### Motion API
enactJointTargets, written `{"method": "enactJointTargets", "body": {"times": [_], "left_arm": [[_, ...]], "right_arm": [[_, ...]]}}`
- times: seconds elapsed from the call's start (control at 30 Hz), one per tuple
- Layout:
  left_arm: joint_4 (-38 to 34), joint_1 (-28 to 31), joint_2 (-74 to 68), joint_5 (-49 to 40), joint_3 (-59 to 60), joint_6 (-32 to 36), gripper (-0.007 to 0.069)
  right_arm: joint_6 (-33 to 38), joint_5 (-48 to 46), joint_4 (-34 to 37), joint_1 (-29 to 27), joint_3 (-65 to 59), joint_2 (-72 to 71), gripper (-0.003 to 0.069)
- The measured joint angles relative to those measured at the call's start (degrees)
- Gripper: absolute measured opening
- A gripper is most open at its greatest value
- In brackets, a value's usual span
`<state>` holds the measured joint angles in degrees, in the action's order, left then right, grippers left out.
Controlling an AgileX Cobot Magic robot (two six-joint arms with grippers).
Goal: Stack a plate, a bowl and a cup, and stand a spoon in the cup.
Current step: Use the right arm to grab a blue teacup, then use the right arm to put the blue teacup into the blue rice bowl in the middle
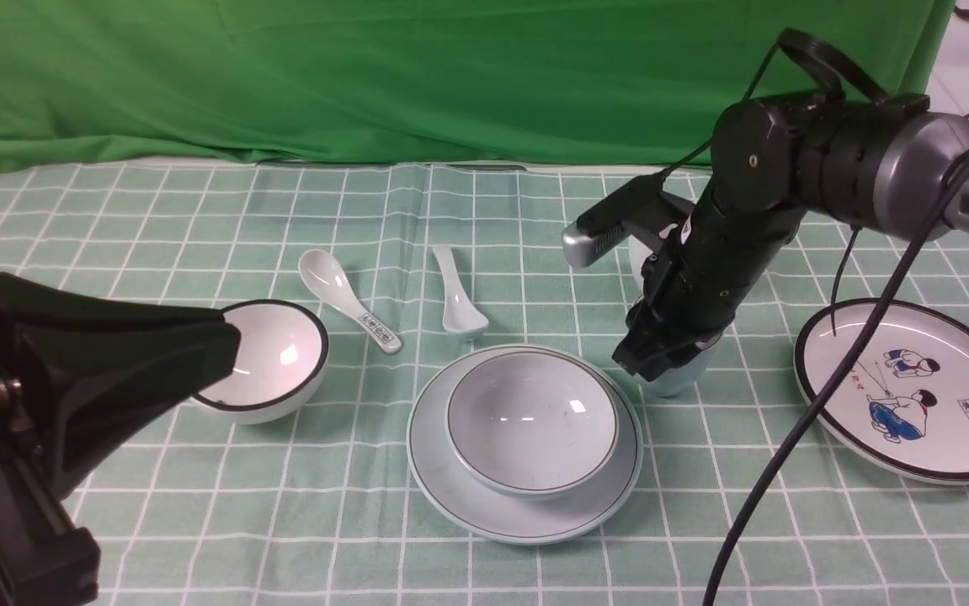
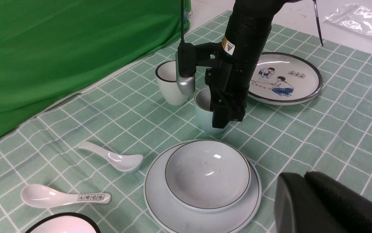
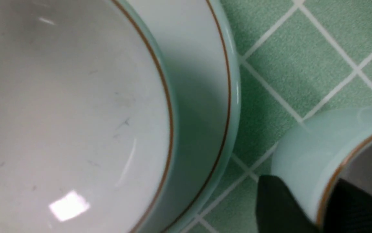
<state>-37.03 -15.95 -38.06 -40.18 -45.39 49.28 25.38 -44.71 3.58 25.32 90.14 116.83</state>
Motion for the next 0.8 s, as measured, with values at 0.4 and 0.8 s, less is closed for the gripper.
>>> {"method": "enactJointTargets", "body": {"times": [0.4, 0.8], "left_arm": [[0.1, 0.0, 0.0, 0.0, 0.0, 0.0, 0.0017], [0.2, 0.0, 0.0, -0.2, 0.0, -0.2, 0.0017]], "right_arm": [[-4.0, -7.7, -2.1, 7.6, -0.1, -12.6, 0.0087], [-4.9, -7.2, -1.9, 18.2, 0.4, -7.1, 0.0087]]}}
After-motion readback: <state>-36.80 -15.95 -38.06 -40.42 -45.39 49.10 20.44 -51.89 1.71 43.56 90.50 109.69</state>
